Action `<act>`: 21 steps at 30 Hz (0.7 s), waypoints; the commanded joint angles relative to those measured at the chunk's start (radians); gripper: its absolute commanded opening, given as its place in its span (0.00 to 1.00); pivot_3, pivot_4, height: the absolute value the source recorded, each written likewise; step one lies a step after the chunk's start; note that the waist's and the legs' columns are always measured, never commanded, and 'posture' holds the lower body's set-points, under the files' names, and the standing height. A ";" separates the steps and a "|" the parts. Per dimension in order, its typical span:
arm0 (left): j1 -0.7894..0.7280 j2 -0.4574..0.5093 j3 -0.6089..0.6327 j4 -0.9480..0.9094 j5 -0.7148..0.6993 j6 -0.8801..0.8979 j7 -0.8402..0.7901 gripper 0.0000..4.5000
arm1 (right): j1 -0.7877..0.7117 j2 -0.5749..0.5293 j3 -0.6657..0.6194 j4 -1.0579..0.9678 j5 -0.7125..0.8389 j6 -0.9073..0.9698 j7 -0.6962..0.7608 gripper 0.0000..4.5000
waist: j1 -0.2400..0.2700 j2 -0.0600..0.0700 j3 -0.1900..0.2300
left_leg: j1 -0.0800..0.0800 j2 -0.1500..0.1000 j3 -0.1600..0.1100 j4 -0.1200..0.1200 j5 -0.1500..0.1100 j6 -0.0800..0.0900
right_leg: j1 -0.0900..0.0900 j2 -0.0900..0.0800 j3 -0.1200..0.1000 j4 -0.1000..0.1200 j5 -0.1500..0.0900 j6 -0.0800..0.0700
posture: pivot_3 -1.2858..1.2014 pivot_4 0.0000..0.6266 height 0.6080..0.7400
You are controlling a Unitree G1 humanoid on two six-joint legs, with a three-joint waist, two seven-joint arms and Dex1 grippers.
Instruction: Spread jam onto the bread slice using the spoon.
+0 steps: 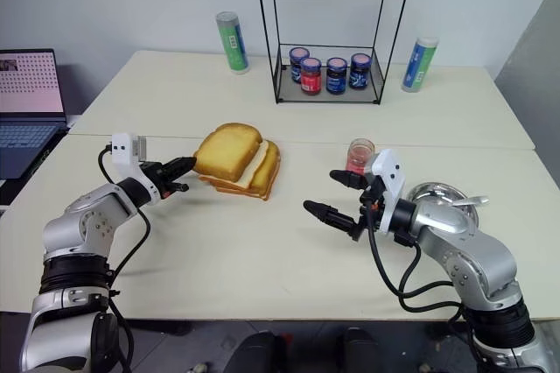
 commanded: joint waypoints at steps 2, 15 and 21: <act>-0.021 0.003 0.010 -0.058 -0.018 0.003 -0.010 0.01 | 0.001 0.005 -0.026 -0.010 -0.006 -0.025 0.007 1.00 | 0.000 0.000 0.000 | 0.000 0.000 0.000 0.000 0.000 0.000 | 0.000 0.000 0.000 0.000 0.000 0.000 | 0.52 0.24 1.00; -0.122 0.080 0.035 -0.464 -0.389 0.433 -0.111 0.01 | 0.042 -0.073 -0.096 -0.051 0.065 0.027 0.055 1.00 | 0.001 -0.004 0.002 | -0.004 0.000 -0.002 0.001 0.000 0.000 | -0.001 0.000 -0.001 -0.001 0.000 0.000 | 0.52 0.24 1.00; -0.087 0.117 0.007 -0.612 -0.479 0.538 -0.125 0.01 | 0.073 -0.132 -0.173 -0.089 0.134 0.082 0.052 1.00 | -0.001 -0.004 0.003 | -0.003 0.000 -0.002 0.001 0.000 0.000 | -0.001 0.000 -0.001 0.000 0.000 0.000 | 0.52 0.24 1.00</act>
